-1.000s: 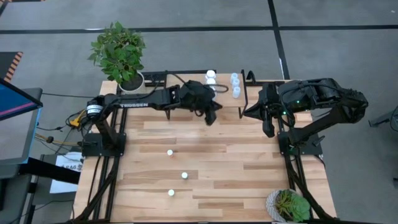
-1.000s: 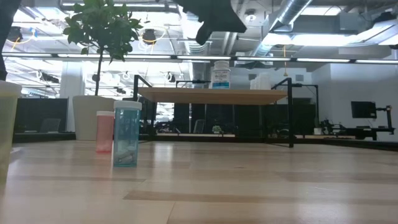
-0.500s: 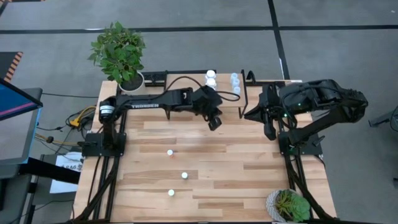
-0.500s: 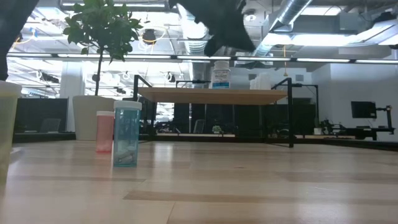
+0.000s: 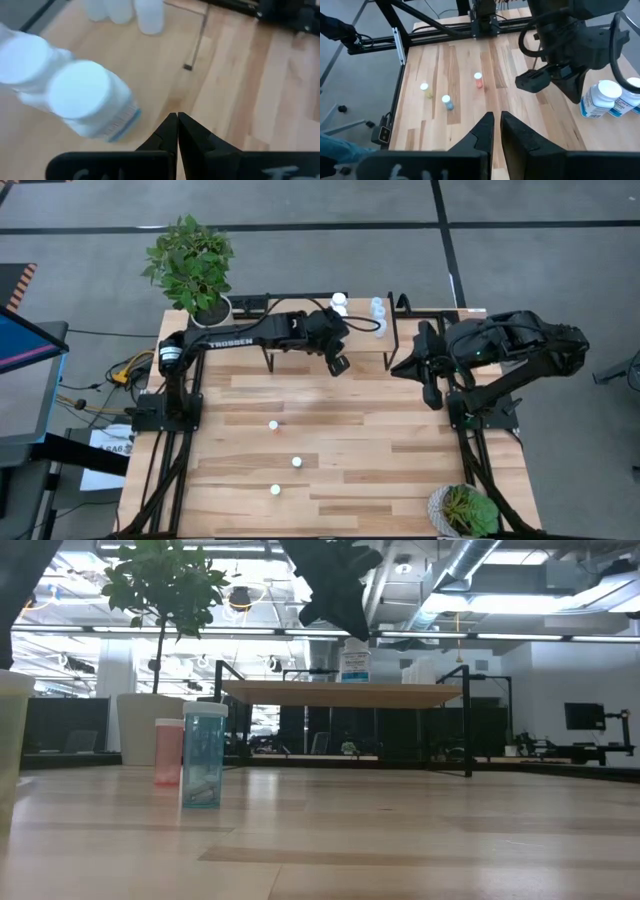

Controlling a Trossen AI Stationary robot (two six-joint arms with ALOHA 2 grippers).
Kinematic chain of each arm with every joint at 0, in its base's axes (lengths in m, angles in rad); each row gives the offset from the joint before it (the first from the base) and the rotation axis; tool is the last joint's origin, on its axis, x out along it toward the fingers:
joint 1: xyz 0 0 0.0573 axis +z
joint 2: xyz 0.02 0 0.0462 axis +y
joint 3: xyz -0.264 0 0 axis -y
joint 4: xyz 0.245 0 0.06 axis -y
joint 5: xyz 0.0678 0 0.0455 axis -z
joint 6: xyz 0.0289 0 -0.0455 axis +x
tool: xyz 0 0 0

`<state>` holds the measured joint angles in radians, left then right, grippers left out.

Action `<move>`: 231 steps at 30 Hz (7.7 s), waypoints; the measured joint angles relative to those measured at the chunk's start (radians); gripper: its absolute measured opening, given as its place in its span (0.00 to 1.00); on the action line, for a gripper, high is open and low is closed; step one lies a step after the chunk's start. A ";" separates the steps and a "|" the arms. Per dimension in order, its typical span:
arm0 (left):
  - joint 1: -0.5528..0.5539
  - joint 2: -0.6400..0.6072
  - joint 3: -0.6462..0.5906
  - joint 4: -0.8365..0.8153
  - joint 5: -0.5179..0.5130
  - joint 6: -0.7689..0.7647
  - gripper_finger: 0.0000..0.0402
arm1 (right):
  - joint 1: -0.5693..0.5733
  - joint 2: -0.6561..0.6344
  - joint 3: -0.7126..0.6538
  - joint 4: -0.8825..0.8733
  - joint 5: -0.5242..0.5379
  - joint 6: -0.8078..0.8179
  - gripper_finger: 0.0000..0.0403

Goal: Pick and place medicine bottles onto shelf by color
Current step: Adjust the white medicine bottles on the shelf, then put the pink medicine bottle on the shelf

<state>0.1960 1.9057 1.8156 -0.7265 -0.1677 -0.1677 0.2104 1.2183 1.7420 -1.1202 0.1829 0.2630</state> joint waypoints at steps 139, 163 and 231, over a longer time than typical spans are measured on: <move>-0.527 -0.207 0.228 -0.818 -0.094 -0.444 0.18 | -0.007 -0.146 -0.303 0.322 -0.031 0.159 0.06; -0.569 -0.616 -0.426 -0.578 -0.193 -0.414 0.43 | 0.152 -0.137 -0.304 0.246 -0.022 0.254 0.06; -0.551 -0.530 -1.300 0.563 -0.109 -0.355 0.44 | 0.156 -0.100 -0.304 0.231 -0.024 0.279 0.06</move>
<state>-0.3553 1.3754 0.5159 -0.1632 -0.2771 -0.5225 0.3660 1.1187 1.4380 -0.8890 0.1585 0.5419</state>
